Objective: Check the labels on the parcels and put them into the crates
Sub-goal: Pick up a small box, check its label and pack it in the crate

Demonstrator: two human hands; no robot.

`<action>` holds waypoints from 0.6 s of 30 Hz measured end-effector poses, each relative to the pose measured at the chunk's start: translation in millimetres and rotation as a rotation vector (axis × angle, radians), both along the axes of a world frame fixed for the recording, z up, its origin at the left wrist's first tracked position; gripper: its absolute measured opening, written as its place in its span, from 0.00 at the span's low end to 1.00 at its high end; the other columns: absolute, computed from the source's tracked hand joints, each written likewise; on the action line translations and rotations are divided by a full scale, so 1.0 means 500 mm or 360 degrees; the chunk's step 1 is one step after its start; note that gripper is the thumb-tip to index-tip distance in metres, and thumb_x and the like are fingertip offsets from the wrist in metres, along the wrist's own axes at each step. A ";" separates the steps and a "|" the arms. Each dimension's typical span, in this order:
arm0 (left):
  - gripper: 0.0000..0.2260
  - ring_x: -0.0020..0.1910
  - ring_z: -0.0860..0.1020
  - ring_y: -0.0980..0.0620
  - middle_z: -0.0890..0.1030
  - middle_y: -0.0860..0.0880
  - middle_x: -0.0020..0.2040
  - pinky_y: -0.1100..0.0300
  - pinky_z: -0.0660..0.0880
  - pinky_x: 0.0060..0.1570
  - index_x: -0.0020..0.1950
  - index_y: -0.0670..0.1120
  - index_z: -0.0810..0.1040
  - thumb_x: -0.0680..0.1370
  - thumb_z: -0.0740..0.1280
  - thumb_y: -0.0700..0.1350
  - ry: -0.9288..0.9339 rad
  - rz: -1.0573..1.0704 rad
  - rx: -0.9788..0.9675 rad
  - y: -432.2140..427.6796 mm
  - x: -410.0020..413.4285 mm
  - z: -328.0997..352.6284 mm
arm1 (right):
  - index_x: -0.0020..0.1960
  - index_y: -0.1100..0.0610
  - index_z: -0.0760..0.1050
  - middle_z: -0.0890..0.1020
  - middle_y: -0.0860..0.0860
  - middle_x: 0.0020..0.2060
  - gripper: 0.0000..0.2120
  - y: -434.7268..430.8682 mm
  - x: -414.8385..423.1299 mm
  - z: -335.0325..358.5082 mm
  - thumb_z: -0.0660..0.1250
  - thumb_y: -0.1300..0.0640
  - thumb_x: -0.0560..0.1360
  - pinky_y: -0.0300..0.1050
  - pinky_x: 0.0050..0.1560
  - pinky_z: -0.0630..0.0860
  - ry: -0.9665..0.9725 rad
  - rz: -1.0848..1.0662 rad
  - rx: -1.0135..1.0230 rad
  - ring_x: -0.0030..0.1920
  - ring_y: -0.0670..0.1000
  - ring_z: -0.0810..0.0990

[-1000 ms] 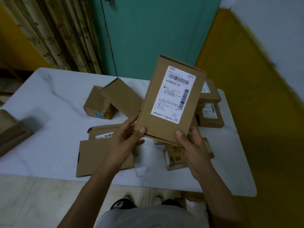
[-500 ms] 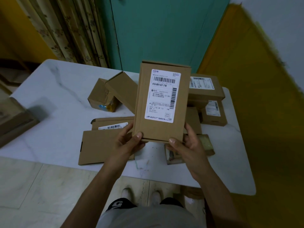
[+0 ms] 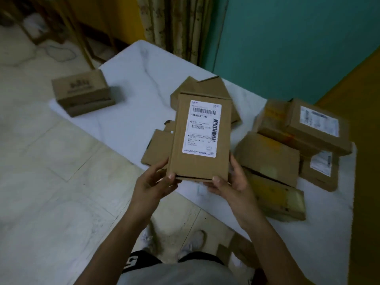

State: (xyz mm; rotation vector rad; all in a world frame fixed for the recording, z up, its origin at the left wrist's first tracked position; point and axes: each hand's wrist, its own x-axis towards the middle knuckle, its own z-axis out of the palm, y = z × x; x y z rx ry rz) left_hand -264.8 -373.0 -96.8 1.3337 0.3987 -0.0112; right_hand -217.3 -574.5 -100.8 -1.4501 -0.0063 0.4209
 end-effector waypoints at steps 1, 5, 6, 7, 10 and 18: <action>0.20 0.49 0.83 0.46 0.84 0.46 0.49 0.60 0.79 0.45 0.63 0.53 0.76 0.71 0.68 0.46 -0.0017 0.0076 0.0025 0.024 -0.019 0.000 | 0.72 0.42 0.61 0.83 0.46 0.56 0.33 0.026 0.004 0.004 0.69 0.61 0.73 0.44 0.47 0.81 -0.0032 0.0088 -0.0018 0.52 0.55 0.84; 0.18 0.44 0.83 0.51 0.85 0.50 0.47 0.62 0.79 0.41 0.61 0.57 0.75 0.71 0.68 0.48 -0.0110 0.0335 0.0239 0.116 -0.100 0.001 | 0.67 0.40 0.65 0.83 0.46 0.55 0.28 0.145 -0.002 0.021 0.66 0.64 0.74 0.43 0.46 0.81 -0.0122 0.0358 -0.0043 0.50 0.49 0.83; 0.17 0.43 0.82 0.51 0.85 0.51 0.46 0.62 0.79 0.41 0.61 0.57 0.75 0.72 0.67 0.49 -0.0128 0.0398 0.0295 0.142 -0.123 -0.001 | 0.67 0.40 0.65 0.83 0.45 0.54 0.28 0.181 -0.011 0.025 0.67 0.63 0.74 0.42 0.46 0.80 -0.0124 0.0408 -0.0036 0.49 0.47 0.83; 0.17 0.43 0.82 0.51 0.84 0.52 0.45 0.62 0.79 0.40 0.61 0.57 0.74 0.72 0.67 0.49 -0.0142 0.0455 0.0338 0.170 -0.145 -0.003 | 0.67 0.40 0.65 0.83 0.45 0.54 0.28 0.218 -0.022 0.029 0.67 0.62 0.73 0.41 0.45 0.80 -0.0124 0.0455 -0.0025 0.48 0.46 0.82; 0.16 0.44 0.82 0.53 0.84 0.56 0.46 0.64 0.79 0.40 0.61 0.58 0.74 0.73 0.66 0.50 -0.0156 0.0588 0.0419 0.279 -0.220 -0.007 | 0.70 0.42 0.63 0.83 0.45 0.53 0.30 0.347 -0.075 0.037 0.68 0.57 0.71 0.39 0.41 0.79 -0.0136 0.0550 -0.0020 0.42 0.44 0.82; 0.15 0.47 0.83 0.55 0.84 0.58 0.48 0.66 0.79 0.41 0.59 0.58 0.76 0.73 0.66 0.50 -0.0115 0.0971 0.0406 0.654 -0.469 -0.019 | 0.73 0.44 0.64 0.84 0.48 0.51 0.30 0.766 -0.300 0.016 0.69 0.57 0.76 0.40 0.44 0.79 -0.0096 0.0815 -0.0112 0.40 0.50 0.84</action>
